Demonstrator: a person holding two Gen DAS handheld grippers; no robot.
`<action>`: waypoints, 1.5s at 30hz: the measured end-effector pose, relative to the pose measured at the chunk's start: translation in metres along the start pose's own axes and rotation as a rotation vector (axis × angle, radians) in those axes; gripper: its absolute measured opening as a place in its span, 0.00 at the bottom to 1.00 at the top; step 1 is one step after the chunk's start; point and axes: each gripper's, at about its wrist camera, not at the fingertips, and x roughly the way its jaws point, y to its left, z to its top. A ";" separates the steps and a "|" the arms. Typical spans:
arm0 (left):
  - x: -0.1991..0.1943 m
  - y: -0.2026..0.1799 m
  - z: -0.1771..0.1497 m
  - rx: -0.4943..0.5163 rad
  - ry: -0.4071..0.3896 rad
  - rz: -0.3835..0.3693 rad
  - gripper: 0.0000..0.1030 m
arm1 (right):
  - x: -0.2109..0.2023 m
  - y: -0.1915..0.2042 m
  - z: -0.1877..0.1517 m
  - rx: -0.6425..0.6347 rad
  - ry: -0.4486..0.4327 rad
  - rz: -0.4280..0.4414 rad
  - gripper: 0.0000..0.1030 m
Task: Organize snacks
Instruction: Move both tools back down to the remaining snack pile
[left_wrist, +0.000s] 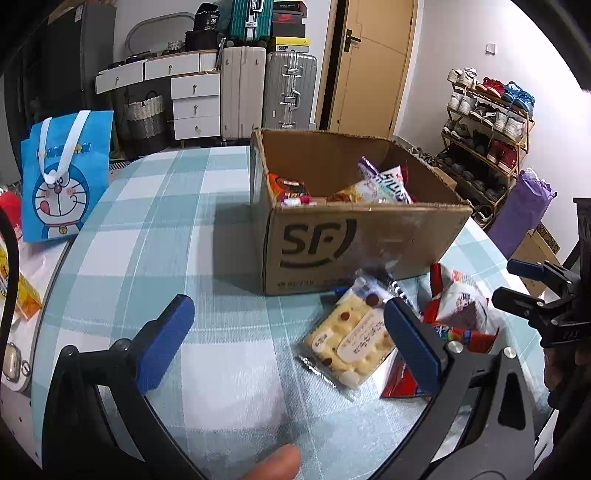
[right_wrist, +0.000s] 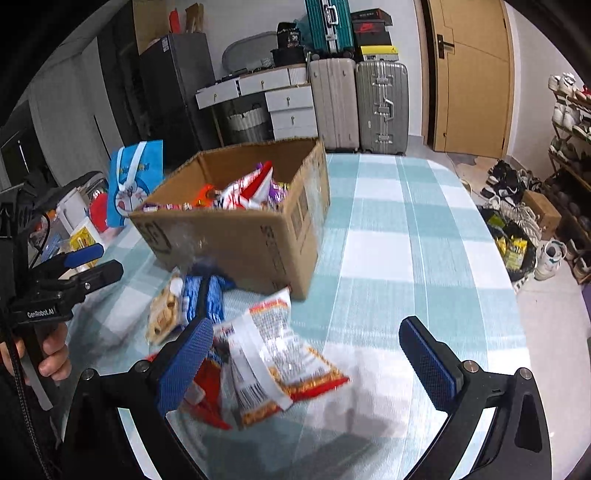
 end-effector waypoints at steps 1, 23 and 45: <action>0.001 0.000 -0.002 -0.001 0.002 0.000 0.99 | 0.001 -0.001 -0.003 0.002 0.008 -0.002 0.99; 0.032 -0.016 -0.023 0.074 0.104 -0.064 0.99 | 0.026 -0.003 -0.028 -0.012 0.092 0.000 0.99; 0.083 -0.028 -0.016 0.117 0.230 -0.101 0.97 | 0.034 0.000 -0.027 -0.028 0.101 -0.008 0.99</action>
